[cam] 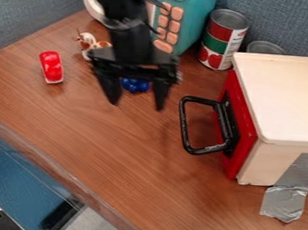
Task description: Opening the drawer
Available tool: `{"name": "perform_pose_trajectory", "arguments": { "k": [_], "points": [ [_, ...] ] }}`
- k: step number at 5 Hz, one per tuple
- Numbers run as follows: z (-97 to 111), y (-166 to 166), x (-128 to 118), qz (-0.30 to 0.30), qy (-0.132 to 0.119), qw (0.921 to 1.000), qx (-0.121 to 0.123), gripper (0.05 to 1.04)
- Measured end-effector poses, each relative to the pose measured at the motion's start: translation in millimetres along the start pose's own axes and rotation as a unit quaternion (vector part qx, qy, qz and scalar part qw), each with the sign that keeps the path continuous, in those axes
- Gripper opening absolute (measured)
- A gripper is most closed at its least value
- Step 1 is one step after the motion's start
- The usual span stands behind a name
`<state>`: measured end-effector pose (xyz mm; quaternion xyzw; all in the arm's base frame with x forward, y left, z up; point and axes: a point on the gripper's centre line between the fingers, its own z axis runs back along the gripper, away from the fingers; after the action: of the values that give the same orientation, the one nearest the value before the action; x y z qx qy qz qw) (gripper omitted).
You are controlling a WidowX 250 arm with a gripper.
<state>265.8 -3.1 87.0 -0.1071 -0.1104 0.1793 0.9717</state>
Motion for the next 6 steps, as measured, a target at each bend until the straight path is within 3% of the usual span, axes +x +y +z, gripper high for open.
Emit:
{"name": "perform_pose_trajectory", "arguments": {
  "k": [2,4,5,6],
  "points": [
    [-33,-35,20,0.020,-0.007,0.9998,-0.002,1.000],
    [-64,-45,23,0.019,0.010,0.9997,0.010,1.000],
    [-73,-43,22,0.026,0.014,0.9994,0.018,0.949],
    [-78,-42,18,0.014,0.022,0.9991,0.032,0.661]
  ]
}}
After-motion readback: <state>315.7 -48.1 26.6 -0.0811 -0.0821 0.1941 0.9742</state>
